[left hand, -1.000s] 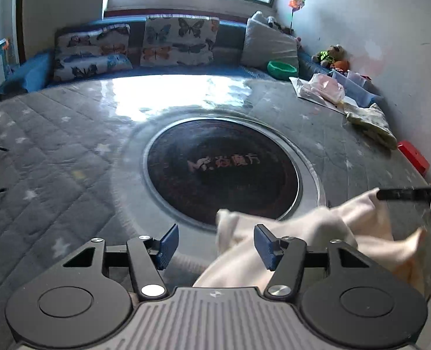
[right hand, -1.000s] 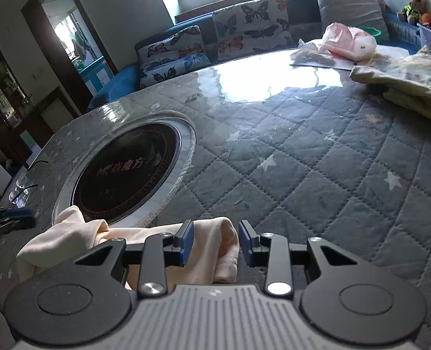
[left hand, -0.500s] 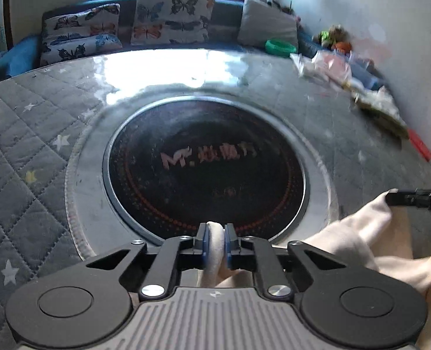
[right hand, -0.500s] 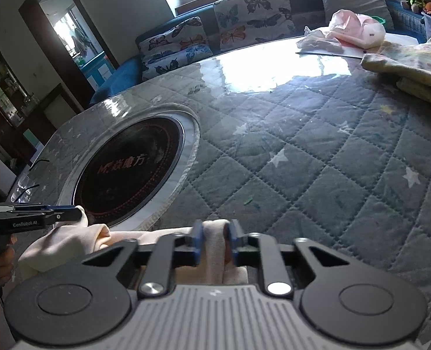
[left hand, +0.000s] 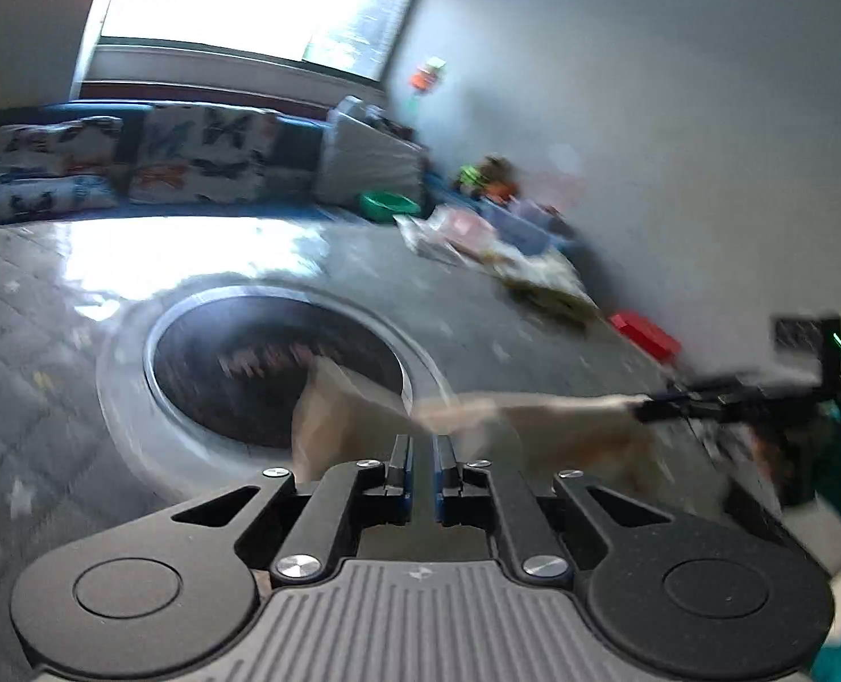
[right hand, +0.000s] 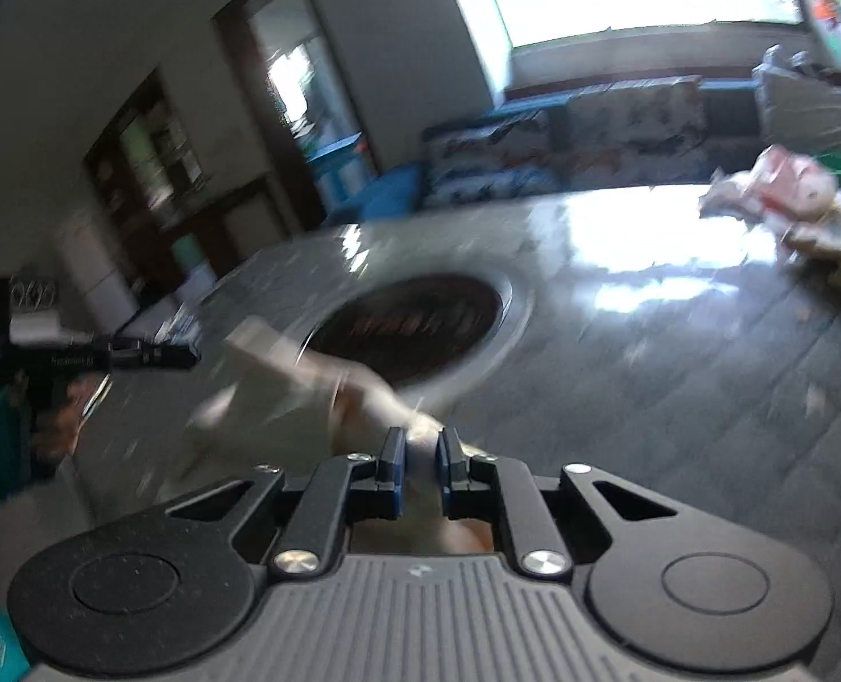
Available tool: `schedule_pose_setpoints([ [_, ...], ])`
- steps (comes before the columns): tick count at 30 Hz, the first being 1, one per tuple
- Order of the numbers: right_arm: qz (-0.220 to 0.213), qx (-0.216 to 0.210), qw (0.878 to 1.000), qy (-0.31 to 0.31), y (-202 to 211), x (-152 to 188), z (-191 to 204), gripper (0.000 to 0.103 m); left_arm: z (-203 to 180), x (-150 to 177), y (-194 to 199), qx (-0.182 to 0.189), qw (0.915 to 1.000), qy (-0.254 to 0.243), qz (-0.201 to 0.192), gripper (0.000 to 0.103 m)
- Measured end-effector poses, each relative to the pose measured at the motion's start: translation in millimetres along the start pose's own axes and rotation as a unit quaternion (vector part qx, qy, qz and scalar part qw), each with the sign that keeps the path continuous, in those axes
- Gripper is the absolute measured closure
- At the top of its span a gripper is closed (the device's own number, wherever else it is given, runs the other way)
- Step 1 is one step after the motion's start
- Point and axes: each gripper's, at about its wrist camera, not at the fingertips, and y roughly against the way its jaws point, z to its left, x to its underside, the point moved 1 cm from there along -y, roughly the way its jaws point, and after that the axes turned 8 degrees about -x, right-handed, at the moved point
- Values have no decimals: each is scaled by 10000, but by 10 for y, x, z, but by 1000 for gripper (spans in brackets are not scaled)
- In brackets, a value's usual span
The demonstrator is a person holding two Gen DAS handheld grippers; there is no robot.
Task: Fold clothes
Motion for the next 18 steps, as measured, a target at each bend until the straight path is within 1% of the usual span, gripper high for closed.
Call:
schedule_pose_setpoints([
  [2, 334, -83, 9994, 1, -17, 147, 24, 93, -84, 181, 3, -63, 9991, -288, 308, 95],
  [3, 438, -94, 9990, -1, -27, 190, 29, 93, -86, 211, -7, -121, 9987, -316, 389, 95],
  [6, 542, -52, 9985, 11, -39, 214, 38, 92, -33, 209, -47, -326, 9979, -227, 513, 94],
  [8, 514, -77, 9986, 59, -38, 152, 55, 92, 44, 98, -86, -497, 9979, -40, 408, 91],
  [10, 549, -5, 9982, 221, -67, 119, 101, 92, 108, -59, -159, -566, 9979, 208, 224, 81],
  [11, 614, 21, 9977, 275, -94, 115, 119, 92, 139, -142, -200, -602, 9975, 334, 128, 73],
  [12, 658, 62, 9973, 327, -116, 129, 146, 92, 152, -225, -258, -655, 9971, 388, 43, 61],
  [14, 721, 111, 9966, 379, -159, 175, 176, 92, 151, -358, -403, -784, 9959, 445, -29, 49],
  [16, 782, 142, 9960, 414, -202, 221, 196, 92, 177, -493, -611, -846, 9946, 600, 4, 46],
  [18, 803, 160, 9957, 438, -218, 234, 205, 92, 216, -601, -852, -949, 9929, 692, 212, 32],
])
